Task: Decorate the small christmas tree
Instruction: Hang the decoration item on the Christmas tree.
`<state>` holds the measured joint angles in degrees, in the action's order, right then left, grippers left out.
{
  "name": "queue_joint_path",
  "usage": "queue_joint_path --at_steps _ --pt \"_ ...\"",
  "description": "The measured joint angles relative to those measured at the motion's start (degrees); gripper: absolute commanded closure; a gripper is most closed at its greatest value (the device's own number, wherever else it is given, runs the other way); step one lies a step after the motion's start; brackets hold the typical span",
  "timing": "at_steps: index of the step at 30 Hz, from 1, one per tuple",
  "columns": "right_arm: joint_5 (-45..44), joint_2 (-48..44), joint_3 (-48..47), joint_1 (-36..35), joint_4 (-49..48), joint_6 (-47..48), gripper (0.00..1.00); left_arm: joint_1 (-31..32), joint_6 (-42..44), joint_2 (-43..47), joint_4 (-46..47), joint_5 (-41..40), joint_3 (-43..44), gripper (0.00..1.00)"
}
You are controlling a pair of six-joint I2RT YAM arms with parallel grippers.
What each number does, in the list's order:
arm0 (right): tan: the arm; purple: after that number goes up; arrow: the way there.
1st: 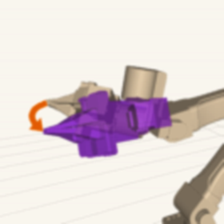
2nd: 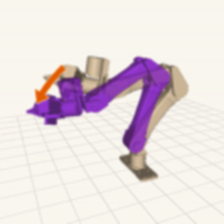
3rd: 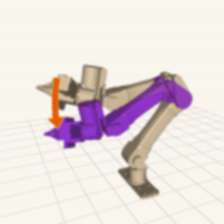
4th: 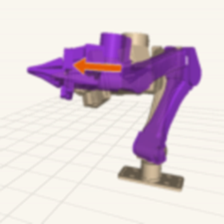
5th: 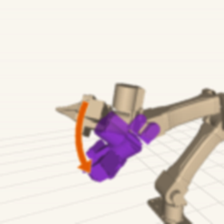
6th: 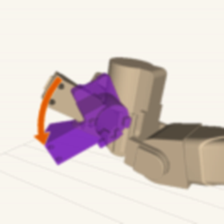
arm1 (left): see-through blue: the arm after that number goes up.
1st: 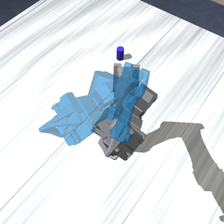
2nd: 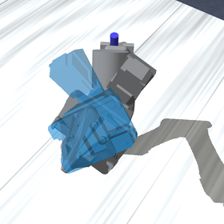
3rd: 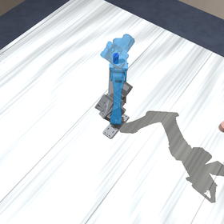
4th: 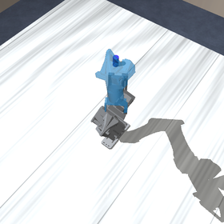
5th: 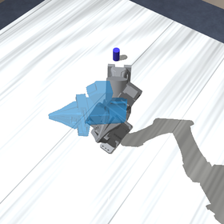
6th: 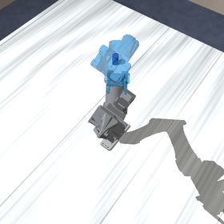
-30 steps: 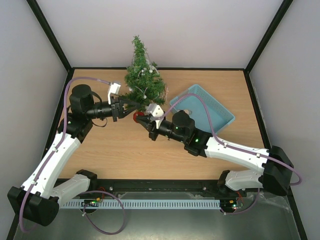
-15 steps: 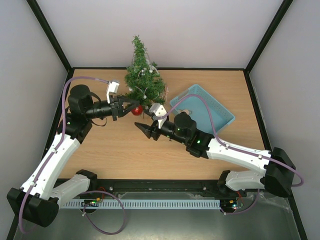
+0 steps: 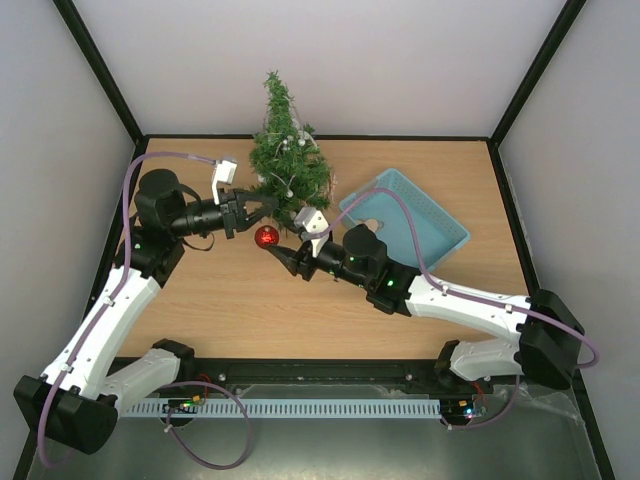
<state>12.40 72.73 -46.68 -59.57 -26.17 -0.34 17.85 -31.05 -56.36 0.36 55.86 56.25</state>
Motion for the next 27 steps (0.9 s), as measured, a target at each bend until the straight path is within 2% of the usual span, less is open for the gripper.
queue_joint_path --at_steps 5,9,14,18,21,24,27 --pt "-0.28 1.18 0.0 0.0 -1.55 0.15 0.35 0.0 -0.22 -0.04 0.22 0.0 0.02 0.98" --pt "-0.35 2.05 0.0 0.0 -1.62 0.09 0.34 0.0 -0.28 -0.04 0.26 0.0 0.0 0.97" --pt "-0.39 2.32 0.0 0.0 -1.84 -0.02 0.54 0.0 -0.5 -0.04 0.57 -0.22 0.02 0.98" --pt "-0.87 2.32 0.07 0.0 -3.04 -0.26 0.55 0.0 -0.5 -0.04 0.63 -0.55 0.02 0.98" --pt "-1.2 2.32 0.28 0.0 -3.67 -0.31 0.51 0.04 -0.52 -0.04 0.63 -0.72 0.02 0.98" --pt "-1.77 2.32 0.31 0.0 -3.85 -0.24 0.41 0.15 -0.66 -0.04 0.66 -0.83 0.0 0.98" --pt "-2.21 2.32 0.31 0.0 -4.11 -0.31 0.41 0.15 -0.74 -0.04 0.63 -0.85 0.02 0.98"
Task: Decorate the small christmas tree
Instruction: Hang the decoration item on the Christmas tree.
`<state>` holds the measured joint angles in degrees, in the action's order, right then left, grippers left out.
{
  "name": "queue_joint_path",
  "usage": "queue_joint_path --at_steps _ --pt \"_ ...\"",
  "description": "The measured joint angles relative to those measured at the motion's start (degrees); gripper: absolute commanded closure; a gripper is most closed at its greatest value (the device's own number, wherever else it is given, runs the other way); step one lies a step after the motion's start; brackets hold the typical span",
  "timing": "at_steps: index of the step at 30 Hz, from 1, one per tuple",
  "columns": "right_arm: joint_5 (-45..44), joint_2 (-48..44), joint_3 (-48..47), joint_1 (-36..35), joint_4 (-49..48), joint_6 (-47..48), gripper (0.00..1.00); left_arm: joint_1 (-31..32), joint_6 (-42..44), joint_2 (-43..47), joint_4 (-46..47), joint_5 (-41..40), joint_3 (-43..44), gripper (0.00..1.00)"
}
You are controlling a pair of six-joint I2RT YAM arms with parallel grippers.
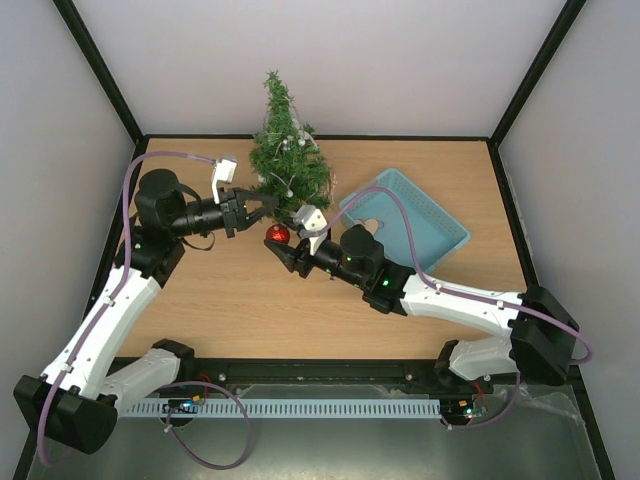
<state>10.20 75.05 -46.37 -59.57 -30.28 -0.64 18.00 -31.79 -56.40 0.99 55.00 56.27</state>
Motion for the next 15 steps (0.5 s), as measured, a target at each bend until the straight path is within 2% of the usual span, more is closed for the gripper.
queue_joint_path --at_steps 8,15 --pt "-0.09 0.39 0.0 0.0 -0.02 -0.13 0.42 0.0 -0.17 0.0 0.02 -0.02 0.0 0.98" --pt "-0.09 0.55 0.42 0.0 -0.04 -0.85 0.55 0.0 -0.17 0.0 0.02 -0.04 0.0 0.98"
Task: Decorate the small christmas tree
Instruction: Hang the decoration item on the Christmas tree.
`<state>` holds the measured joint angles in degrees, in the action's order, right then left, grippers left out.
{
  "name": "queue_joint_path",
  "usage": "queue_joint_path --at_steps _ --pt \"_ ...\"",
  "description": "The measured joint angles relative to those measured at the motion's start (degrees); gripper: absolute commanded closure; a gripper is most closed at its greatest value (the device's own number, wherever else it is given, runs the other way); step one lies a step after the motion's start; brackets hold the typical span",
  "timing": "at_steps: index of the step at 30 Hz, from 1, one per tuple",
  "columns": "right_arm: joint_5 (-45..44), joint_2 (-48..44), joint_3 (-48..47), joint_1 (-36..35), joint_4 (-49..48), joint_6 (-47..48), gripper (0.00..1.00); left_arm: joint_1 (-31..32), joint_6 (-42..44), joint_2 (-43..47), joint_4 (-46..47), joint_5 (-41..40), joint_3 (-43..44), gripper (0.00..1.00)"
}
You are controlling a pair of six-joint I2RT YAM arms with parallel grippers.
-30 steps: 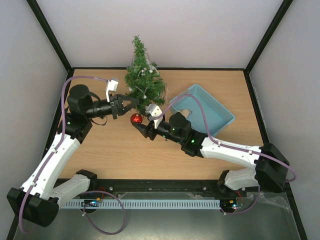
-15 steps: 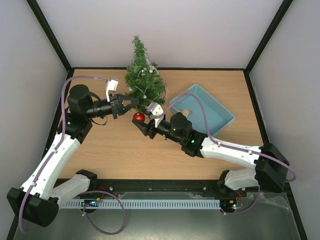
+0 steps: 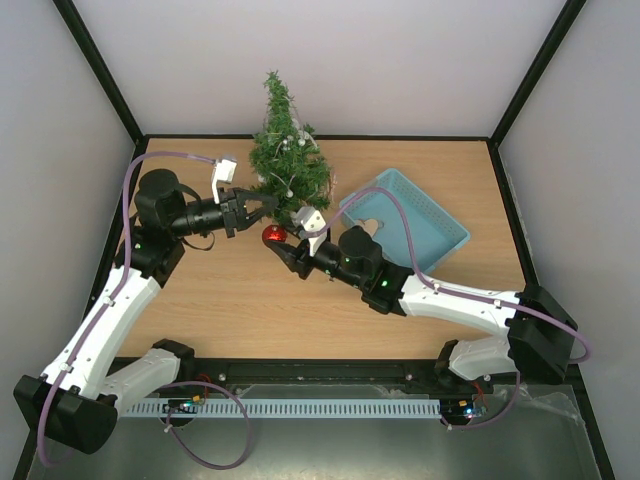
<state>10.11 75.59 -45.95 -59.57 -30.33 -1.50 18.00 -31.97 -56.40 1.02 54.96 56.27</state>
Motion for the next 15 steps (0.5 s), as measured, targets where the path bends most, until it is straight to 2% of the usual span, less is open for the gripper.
queue_joint_path --at_steps 6,15 --pt "-0.07 0.0 0.22 0.0 -0.22 -0.33 0.59 0.0 0.96 -0.07 -0.2 -1.07 0.02 0.98" --pt "-2.89 0.98 0.15 0.0 -1.14 -0.48 0.6 0.0 5.31 -2.29 -2.49 -3.87 1.77 0.98"
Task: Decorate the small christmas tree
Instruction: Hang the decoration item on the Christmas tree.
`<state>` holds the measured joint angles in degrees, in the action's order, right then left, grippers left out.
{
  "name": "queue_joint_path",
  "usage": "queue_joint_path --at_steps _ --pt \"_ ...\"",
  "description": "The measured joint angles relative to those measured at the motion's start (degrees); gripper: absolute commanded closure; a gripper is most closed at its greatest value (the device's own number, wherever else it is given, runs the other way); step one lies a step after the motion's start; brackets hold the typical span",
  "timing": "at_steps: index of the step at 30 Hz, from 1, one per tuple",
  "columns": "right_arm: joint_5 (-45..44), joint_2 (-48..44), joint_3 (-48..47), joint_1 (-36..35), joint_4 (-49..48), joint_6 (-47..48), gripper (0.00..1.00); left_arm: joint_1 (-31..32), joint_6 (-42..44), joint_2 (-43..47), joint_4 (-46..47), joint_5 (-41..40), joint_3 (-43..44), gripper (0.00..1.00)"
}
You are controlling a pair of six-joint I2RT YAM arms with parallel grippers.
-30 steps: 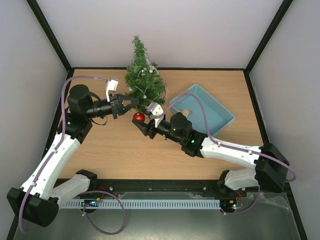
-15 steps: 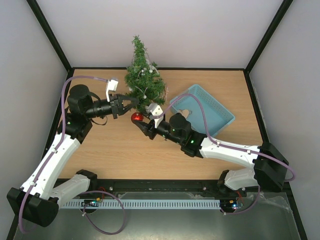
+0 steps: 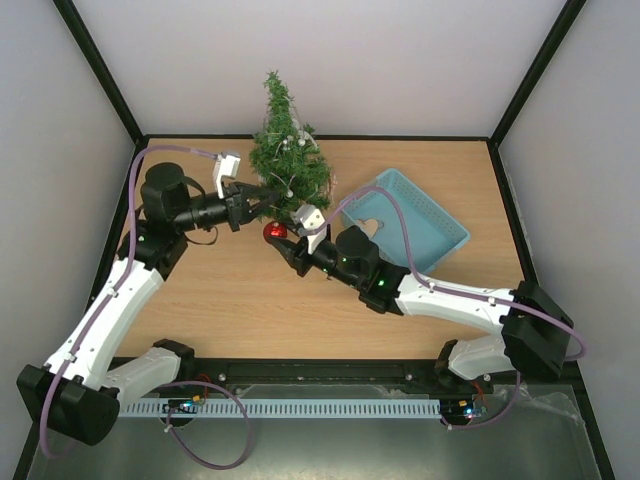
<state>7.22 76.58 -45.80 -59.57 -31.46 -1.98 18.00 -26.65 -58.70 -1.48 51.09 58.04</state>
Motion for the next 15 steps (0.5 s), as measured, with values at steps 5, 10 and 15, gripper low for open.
queue_joint_path --at_steps 5,10,15 --pt "-2.34 2.36 -1.27 0.0 -0.07 0.02 0.6 -0.02 2.38 -1.51 -0.87 -1.49 0.15 0.98" --pt "-5.53 4.83 -3.98 0.13 0.04 0.02 0.61 -0.33 4.85 -2.86 -1.73 -3.52 0.17 0.98" --pt "-7.72 6.69 -6.43 0.61 0.33 0.0 0.62 -1.09 6.36 -4.35 -2.03 -4.5 0.17 0.98"
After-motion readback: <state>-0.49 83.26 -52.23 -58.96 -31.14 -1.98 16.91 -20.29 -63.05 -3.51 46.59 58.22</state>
